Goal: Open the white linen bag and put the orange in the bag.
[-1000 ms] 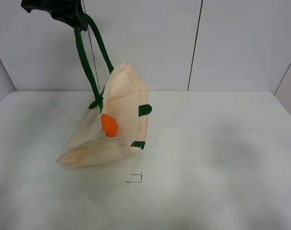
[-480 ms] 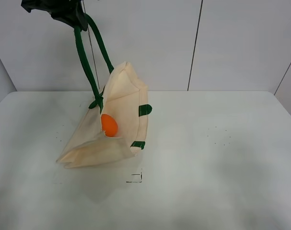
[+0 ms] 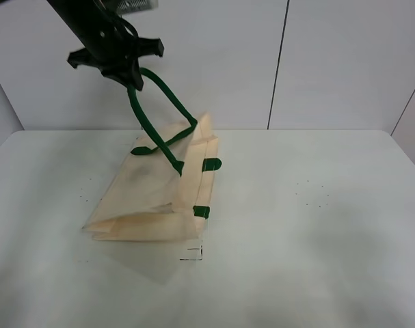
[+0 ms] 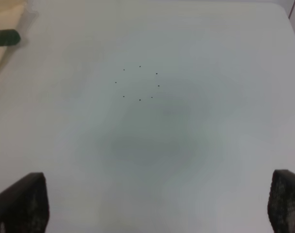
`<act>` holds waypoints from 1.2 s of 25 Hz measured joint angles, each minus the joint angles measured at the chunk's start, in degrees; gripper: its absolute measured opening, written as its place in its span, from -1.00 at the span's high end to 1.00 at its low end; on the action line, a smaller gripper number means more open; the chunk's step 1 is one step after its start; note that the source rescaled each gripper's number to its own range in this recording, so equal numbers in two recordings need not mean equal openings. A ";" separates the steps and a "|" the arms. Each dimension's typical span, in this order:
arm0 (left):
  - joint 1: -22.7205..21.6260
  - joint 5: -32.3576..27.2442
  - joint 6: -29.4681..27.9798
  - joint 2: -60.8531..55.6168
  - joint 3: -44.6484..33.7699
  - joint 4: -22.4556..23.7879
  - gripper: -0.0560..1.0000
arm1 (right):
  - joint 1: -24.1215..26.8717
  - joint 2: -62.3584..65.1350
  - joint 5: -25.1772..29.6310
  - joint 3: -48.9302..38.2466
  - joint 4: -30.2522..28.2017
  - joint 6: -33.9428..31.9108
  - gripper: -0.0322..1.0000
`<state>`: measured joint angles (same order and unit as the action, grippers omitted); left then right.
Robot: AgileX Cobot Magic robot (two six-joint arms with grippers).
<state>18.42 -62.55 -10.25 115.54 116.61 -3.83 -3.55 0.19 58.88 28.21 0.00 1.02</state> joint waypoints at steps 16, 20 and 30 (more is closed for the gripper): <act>0.00 2.67 1.54 9.91 -0.81 6.03 -0.90 | 0.00 0.00 0.00 0.00 0.00 0.00 -1.00; -1.13 1.75 -0.16 9.91 -0.81 9.56 -0.90 | 0.00 0.00 0.00 0.00 0.00 0.00 -1.00; -9.78 -1.53 0.40 9.91 -0.81 9.79 -0.90 | 0.00 0.00 0.00 0.00 0.00 -0.05 -1.00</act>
<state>8.64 -64.09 -9.84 125.45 115.81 5.96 -3.55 0.19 58.88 28.21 0.00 0.97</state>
